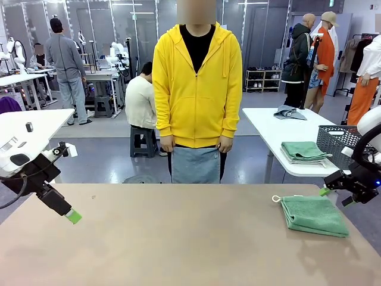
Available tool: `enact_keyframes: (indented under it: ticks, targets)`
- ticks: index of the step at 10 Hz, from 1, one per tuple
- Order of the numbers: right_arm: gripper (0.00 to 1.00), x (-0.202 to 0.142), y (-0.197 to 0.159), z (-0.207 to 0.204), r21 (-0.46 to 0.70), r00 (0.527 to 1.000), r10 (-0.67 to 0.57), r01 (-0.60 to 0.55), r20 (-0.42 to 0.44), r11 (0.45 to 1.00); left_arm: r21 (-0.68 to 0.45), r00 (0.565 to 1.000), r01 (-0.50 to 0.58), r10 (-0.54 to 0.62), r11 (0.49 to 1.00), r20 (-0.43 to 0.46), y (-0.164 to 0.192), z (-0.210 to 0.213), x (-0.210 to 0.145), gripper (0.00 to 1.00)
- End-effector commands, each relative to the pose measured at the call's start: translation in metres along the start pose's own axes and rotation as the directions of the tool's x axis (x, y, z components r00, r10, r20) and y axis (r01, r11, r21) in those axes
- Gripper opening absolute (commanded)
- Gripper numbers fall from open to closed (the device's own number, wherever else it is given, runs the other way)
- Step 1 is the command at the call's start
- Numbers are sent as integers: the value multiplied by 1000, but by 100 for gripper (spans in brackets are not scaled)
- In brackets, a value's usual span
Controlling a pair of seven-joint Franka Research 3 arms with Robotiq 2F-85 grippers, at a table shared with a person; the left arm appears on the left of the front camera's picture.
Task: Fold the towels and place them in the basket.
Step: When a person lays out a Towel with hook on the table, fold it in half twice.
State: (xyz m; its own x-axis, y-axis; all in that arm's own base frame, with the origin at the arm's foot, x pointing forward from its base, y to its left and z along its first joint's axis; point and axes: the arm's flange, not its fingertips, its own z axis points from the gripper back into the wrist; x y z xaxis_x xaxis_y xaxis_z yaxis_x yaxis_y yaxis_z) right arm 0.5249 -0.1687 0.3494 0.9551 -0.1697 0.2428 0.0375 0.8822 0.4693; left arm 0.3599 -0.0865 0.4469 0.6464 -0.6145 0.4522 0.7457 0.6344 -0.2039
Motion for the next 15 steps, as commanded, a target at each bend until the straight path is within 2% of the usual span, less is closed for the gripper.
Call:
enact_keyframes:
  ticks: [1, 8, 10, 12, 13, 15]
  targets:
    - [100, 1, -1, -1, 0, 1000, 3, -3, -1, 1000, 17, 1000, 4, -4, 1000, -1, 1, -2, 1, 100]
    - [100, 0, 0, 0, 0, 1000, 0, 0, 0, 1000, 0, 1000, 0, 0, 1000, 0, 0, 0, 0, 100]
    - [100, -13, 30, 28, -68, 985, 147, -141, 93, 988, -6, 999, 18, -18, 1000, -30, -3, 17, 10, 100]
    - [100, -28, 68, 63, -134, 928, 343, -325, 147, 936, -46, 1000, -13, 13, 999, 6, -3, 43, 12, 100]
    - [100, -36, 91, 77, -178, 906, 395, -367, 154, 913, -54, 999, -41, 42, 998, 26, -1, 56, 10, 100]
    - [100, -72, 145, 95, -280, 804, 579, -529, 139, 801, -35, 994, -90, 92, 995, 51, 6, 76, -2, 100]
